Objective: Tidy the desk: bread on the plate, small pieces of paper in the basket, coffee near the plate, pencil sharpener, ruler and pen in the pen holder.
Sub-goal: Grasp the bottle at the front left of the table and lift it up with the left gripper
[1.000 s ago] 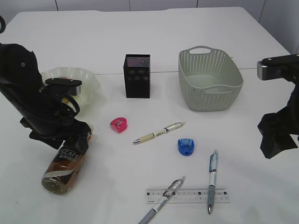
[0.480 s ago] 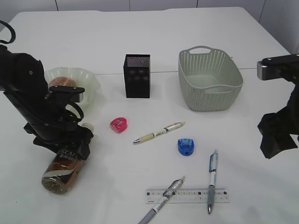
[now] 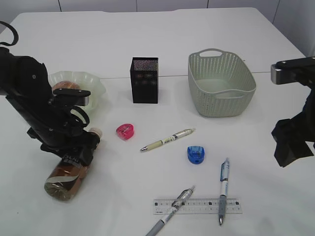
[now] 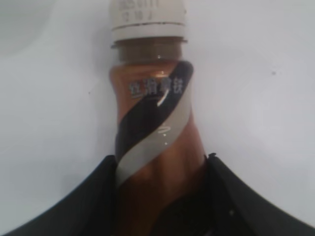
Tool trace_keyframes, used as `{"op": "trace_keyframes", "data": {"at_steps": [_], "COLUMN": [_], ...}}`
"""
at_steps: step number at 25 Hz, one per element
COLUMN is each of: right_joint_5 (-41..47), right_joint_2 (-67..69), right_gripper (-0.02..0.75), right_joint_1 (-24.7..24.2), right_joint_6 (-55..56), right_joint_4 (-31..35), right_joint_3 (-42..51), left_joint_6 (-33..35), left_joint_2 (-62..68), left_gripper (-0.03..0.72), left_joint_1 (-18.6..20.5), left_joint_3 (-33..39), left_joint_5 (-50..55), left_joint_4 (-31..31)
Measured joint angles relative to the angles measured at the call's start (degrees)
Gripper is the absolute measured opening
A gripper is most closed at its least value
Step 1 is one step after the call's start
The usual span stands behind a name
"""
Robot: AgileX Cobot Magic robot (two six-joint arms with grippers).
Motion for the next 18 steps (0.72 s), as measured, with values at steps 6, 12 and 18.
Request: {"op": "trace_keyframes", "data": {"at_steps": [6,12,18], "right_joint_5": [0.00,0.00,-0.70], "right_joint_2": [0.00,0.00,0.00], "right_gripper": [0.575,0.575,0.575], "right_joint_1": [0.00,0.00,0.00], "right_joint_6": [0.00,-0.11,-0.13], "right_joint_4": [0.00,0.00,0.00], "right_joint_3": [0.00,0.00,0.00], "left_joint_6": [0.00,0.00,1.42], "left_joint_2": [0.09,-2.16,-16.58], "left_gripper": [0.379,0.377,0.377], "left_joint_1": [0.00,0.00,0.00], "left_joint_3": [0.00,3.27,19.40], "left_joint_5": [-1.47,-3.46,-16.63], "left_joint_4": [-0.12,-0.01,-0.11]}}
